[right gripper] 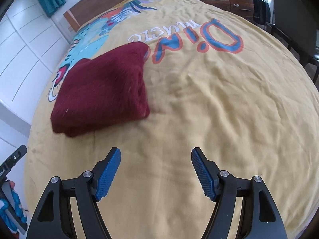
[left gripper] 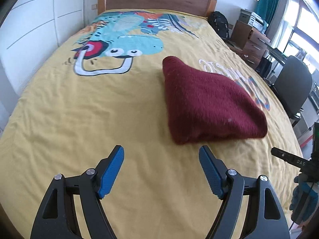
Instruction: Fold small clothes
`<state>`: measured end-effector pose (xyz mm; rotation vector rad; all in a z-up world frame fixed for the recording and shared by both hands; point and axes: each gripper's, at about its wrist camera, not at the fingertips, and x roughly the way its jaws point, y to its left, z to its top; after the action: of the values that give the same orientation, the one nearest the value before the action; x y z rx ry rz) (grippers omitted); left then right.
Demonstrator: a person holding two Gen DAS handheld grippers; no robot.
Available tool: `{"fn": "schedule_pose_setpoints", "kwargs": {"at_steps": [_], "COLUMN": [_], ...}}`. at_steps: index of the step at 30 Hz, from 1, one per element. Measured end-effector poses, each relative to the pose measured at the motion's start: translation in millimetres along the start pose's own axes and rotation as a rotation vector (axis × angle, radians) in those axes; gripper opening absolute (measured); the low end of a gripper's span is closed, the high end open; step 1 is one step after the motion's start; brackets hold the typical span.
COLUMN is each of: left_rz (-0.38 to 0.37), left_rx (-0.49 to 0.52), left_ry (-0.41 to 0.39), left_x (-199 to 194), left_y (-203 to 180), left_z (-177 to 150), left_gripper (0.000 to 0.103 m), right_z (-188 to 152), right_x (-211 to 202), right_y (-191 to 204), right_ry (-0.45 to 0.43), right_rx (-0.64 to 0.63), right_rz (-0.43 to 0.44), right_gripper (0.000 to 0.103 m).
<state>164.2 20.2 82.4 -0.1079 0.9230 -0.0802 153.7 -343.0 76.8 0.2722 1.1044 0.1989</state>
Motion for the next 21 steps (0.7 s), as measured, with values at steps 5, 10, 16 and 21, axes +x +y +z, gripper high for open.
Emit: {"fn": "schedule_pose_setpoints", "kwargs": {"at_steps": [5, 10, 16, 21], "left_rz": [0.055, 0.093, 0.152, 0.181], "left_rx": [0.000, -0.003, 0.003, 0.005], "left_ry": [-0.007, -0.038, -0.080, -0.112], "left_x": [-16, -31, -50, -61], "left_y": [-6, -9, -13, -13], "left_z": [-27, -48, -72, -85], "left_gripper": [0.082, 0.088, 0.091, 0.091], "right_z": [-35, -59, -76, -86], "right_x": [-17, -32, -55, -74], "right_y": [8, 15, 21, 25], "right_ry": [-0.024, -0.056, -0.124, -0.175], "right_rx": [-0.032, -0.068, -0.079, -0.087], "right_rz": [-0.014, -0.033, -0.052, -0.090], "right_gripper": [0.075, 0.077, 0.082, 0.093]}}
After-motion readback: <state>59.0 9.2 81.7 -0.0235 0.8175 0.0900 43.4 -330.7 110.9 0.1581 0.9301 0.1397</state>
